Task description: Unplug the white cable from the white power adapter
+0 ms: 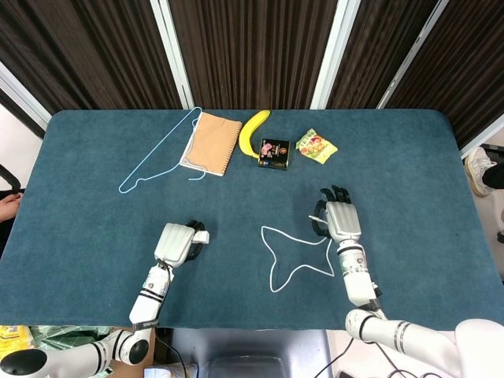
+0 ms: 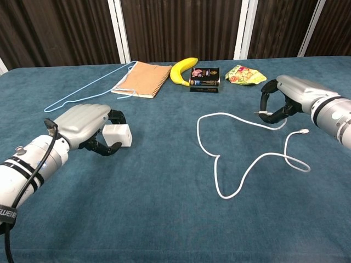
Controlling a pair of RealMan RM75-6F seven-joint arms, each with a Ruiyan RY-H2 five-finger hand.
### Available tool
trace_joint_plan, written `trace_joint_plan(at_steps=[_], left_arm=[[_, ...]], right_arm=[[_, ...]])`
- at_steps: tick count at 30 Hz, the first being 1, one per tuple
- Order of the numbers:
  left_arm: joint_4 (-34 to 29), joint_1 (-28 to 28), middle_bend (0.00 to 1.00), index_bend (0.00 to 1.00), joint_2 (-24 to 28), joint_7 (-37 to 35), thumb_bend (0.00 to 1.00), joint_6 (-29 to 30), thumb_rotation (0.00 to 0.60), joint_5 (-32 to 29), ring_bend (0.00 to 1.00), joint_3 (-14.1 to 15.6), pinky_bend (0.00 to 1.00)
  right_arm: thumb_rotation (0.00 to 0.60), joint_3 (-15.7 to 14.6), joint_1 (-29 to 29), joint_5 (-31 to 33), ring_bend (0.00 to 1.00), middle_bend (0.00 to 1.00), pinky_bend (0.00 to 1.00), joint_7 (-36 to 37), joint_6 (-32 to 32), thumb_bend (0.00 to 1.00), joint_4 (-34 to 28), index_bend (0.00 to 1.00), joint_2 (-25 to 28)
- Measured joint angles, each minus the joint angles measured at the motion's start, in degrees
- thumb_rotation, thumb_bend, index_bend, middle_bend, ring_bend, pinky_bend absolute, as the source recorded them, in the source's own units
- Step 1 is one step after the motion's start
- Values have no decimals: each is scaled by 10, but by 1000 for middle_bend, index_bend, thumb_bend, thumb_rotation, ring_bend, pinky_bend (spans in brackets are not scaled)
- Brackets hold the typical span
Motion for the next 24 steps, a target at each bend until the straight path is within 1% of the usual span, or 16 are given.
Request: trace_joint_plan(at_steps=[3,4,5,6,8,10,11,13,15,17,18,20,23,24], left_arm=[[26,-3,502,570,-9,-5,530,-11,600,-5,688,-1,782],[36,-4,483,549,-12,-8,523,-15,600,-6,632,-1,728],[48,-6,458,522,-15,-13,514,-18,600,-6,565,-1,660],[55,-7,442,504,-17,-18,509,-20,600,-5,523,-1,619],[58,-9,385,452,-17,-27,501,-26,600,-3,379,1,478],[53,-9,342,409,-13,-27,494,-32,600,-4,284,2,390],[48,-9,306,365,-10,-26,483,-35,600,-5,236,2,351],[38,-9,248,297,-3,-22,457,-42,600,-7,182,4,314],[22,-8,214,250,6,-19,443,-46,600,-10,154,5,289],[3,-6,167,195,18,-20,442,-47,600,-10,114,5,234],[-7,-6,157,185,23,-21,444,-46,600,-9,104,6,212],[-34,-3,144,172,39,-27,449,-44,600,-5,70,7,147],[-82,3,133,166,68,-36,445,-35,600,6,37,9,109],[-98,5,130,164,78,-40,444,-30,600,11,33,10,105]], right_arm=[[600,-1,2,1,19,248,0,12,-19,718,21,631,-3],[600,-2,2,0,9,235,0,16,-25,718,26,576,-3],[600,-3,3,0,4,224,0,19,-29,718,30,542,-3],[600,-4,4,1,0,200,0,18,-33,716,31,482,-3],[600,-6,5,7,0,170,0,11,-40,709,30,397,-1],[600,-5,6,20,0,139,0,6,-53,694,24,289,2],[600,-4,6,26,0,132,0,5,-57,685,20,261,4],[600,-4,6,29,0,108,0,8,-63,651,11,184,9],[600,-4,5,30,0,79,0,10,-67,622,1,127,17],[600,-5,3,31,0,44,0,9,-69,564,-12,60,27],[600,-5,2,30,0,25,0,8,-69,524,-25,25,35],[600,-5,-1,27,0,4,0,9,-67,467,-50,0,52],[600,-6,-15,8,0,0,0,21,-51,399,-109,0,89],[600,-8,-23,-6,0,0,0,27,-42,373,-137,0,108]])
